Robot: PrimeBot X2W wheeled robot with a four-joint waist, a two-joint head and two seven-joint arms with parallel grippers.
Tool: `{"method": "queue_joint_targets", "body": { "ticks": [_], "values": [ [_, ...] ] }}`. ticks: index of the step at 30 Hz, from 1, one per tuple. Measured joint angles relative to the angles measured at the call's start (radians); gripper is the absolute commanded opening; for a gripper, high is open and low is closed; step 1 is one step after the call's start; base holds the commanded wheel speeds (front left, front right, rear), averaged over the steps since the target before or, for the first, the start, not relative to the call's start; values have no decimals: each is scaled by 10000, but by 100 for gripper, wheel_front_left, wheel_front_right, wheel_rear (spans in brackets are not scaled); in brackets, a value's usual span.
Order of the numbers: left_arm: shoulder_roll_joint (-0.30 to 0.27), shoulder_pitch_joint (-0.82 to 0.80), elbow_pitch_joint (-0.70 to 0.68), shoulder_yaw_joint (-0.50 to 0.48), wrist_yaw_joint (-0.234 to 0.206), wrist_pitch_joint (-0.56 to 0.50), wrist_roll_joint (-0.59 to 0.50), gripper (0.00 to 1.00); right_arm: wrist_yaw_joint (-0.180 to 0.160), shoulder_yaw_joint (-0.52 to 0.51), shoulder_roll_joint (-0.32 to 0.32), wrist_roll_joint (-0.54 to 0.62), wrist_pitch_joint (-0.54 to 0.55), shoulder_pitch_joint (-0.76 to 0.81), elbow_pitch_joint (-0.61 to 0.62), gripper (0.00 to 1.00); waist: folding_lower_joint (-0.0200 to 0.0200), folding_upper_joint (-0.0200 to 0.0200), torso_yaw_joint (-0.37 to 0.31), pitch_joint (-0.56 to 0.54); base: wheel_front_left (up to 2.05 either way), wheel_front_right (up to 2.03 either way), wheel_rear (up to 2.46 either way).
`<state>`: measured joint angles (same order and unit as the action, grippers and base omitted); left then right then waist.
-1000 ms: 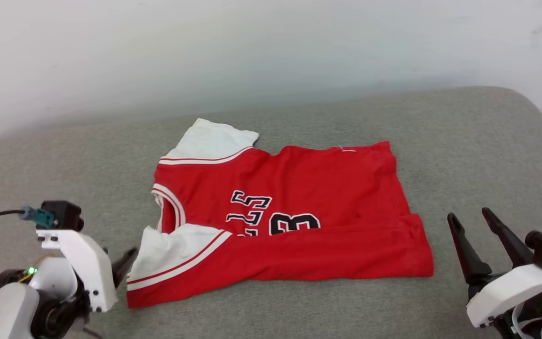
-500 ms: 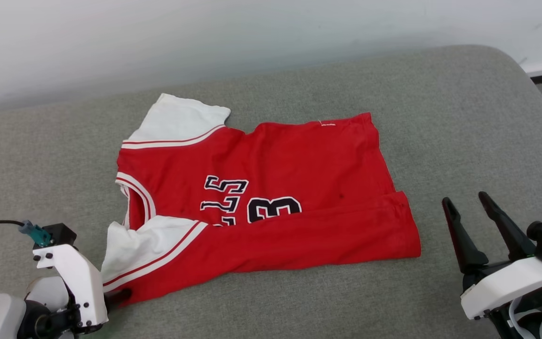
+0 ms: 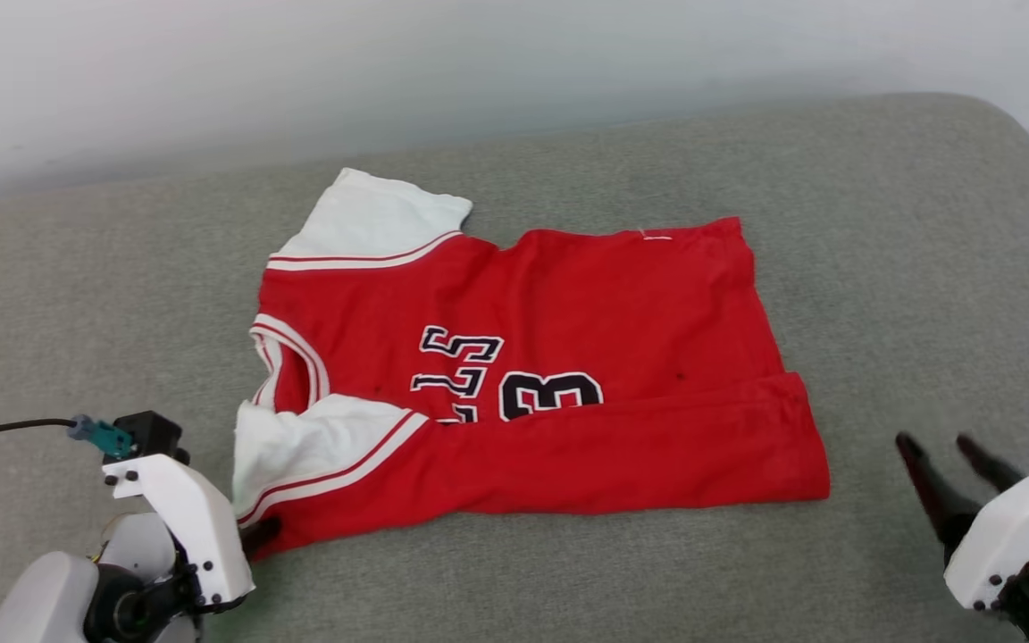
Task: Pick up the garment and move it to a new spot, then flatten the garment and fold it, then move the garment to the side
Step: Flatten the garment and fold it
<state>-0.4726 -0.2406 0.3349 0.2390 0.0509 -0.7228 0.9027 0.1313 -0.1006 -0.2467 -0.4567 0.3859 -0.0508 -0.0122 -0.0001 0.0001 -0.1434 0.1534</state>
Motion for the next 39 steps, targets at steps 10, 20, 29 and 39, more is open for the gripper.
{"method": "queue_joint_targets", "body": {
  "ticks": [10,20,29,39],
  "values": [
    [-23,-125,-1319,52,17,316,-215,0,-2,69,-50,-811,3561,-1053,-1599,100,1,0,766,317,0,0,0],
    [102,-459,-2136,148,-79,499,-376,0,-6,913,-31,-1133,4155,-2392,-3145,22,2,0,1345,1016,0,0,0],
    [136,-290,-2243,113,-159,625,-295,0,-4,1563,-330,-1398,3791,-2625,-3413,0,2,0,1285,772,0,0,0],
    [100,330,-2431,27,-259,660,-82,0,-4,2065,-656,-1319,3812,-2365,-2504,0,1,0,1121,-346,0,0,0]
  ]
}}
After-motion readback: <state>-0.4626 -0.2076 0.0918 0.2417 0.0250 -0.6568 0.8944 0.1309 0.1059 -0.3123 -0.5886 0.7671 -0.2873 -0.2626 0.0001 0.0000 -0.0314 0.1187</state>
